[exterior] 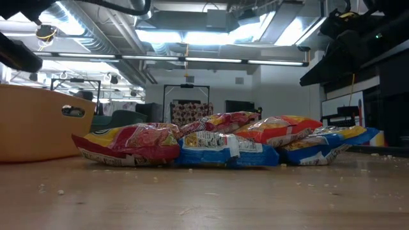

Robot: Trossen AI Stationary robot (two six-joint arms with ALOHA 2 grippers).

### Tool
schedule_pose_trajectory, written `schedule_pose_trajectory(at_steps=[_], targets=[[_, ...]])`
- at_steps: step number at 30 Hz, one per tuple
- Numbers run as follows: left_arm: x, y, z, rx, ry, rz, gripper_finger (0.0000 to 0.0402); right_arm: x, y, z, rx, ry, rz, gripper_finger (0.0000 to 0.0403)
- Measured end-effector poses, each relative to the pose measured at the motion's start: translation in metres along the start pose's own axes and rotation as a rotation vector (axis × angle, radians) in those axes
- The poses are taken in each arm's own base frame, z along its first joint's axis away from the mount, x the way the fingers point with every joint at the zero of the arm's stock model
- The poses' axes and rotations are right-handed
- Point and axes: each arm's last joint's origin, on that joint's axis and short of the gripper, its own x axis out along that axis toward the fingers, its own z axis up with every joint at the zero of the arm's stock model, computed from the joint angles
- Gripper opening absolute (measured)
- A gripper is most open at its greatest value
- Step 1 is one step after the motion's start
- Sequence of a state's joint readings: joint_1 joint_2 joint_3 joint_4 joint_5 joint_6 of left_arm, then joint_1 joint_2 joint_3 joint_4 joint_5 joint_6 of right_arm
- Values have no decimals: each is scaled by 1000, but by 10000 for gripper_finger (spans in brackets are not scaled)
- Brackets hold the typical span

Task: Sort Maruchan noodles
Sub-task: Put the right red noodle pack into the white bin

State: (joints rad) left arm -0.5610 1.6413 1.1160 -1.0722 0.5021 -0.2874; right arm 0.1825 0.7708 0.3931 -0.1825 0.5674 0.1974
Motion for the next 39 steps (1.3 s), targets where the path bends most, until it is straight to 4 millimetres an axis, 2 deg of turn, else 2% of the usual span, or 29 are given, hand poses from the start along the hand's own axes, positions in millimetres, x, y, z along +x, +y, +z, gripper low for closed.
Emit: schedule_pose_trajectory(at_steps=[8,19,27,31,33,39], targets=[[-25,-9,10,-140,-79,-2,0,0,0,0,0,0,-1,282],[-59,-31,28,-433,-312,-24,0,0,0,0,-48,0,-2,282],[-63,-35,30,-713,-327,-81,0,0,0,0,-54,0,-1,282],[-63,-36,30,-959,-325,-132,0,0,0,0,-56,0,-1,282],[-63,-39,33,-1065,-375,-160,0,0,0,0,-56,0,-1,282],[-66,-58,40,-1215,-574,-291,0,0,0,0,-56,0,1,282]])
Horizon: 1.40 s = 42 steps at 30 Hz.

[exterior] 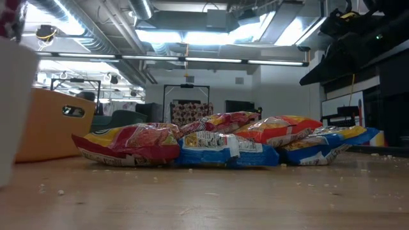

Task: Sort Maruchan noodles
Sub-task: Put the right red noodle pack into the white bin

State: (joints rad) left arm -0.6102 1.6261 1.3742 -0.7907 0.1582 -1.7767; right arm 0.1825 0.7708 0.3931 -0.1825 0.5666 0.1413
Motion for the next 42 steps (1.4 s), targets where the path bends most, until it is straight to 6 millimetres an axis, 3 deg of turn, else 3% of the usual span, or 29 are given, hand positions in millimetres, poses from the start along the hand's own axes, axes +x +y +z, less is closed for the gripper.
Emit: schedule_pose_trajectory(at_steps=[12,28,42], targets=[[5,16,-32,-229,-196,-58,0,0,0,0,-16,-1,1,282],[43,48,-31,-233,-117,-4,3,0,0,0,-16,0,2,282],[45,75,-28,-207,-89,252,121,0,1,0,-16,2,21,282]])
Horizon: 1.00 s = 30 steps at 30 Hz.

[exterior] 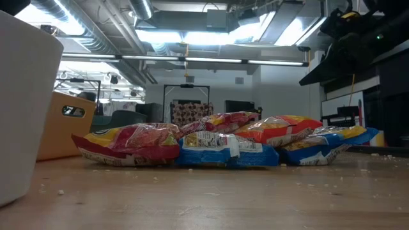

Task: Sort Maruchan noodles
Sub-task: Put the right red noodle pack into the white bin

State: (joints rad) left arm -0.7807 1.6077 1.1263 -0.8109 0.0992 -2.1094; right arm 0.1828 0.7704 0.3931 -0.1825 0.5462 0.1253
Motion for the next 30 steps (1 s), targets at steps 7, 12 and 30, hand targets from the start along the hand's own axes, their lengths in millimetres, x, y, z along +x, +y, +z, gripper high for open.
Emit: schedule_pose_trajectory(at_steps=[7,12,30], targets=[[0,16,-5,-17,-14,127,132,0,0,0,0,0,0,282],[1,23,-13,-17,-20,146,131,0,0,0,0,0,0,282],[0,46,-23,-112,-44,301,131,0,0,0,2,0,0,282]])
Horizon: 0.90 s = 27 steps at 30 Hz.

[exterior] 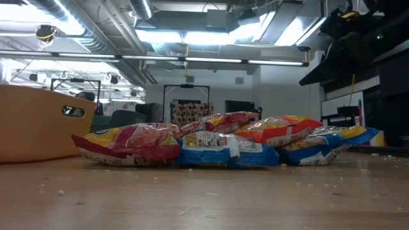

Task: Sort Maruchan noodles
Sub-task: Put the right red noodle pack into the white bin

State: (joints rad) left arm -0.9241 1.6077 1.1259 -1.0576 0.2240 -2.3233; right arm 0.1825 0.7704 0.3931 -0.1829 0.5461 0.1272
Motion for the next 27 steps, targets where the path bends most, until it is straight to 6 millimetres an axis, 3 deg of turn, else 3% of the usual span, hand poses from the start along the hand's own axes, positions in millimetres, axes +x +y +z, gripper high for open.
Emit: schedule_pose_trajectory(at_steps=[7,14,20,27], targets=[[-14,7,3,-7,19,-46,131,0,0,0,-1,0,1,282],[-55,21,18,13,-35,-336,131,0,0,0,0,-1,1,282],[-91,18,52,73,-403,-703,131,0,0,0,17,-1,1,282],[-119,-20,109,459,-854,-645,132,0,0,0,42,-1,1,282]])
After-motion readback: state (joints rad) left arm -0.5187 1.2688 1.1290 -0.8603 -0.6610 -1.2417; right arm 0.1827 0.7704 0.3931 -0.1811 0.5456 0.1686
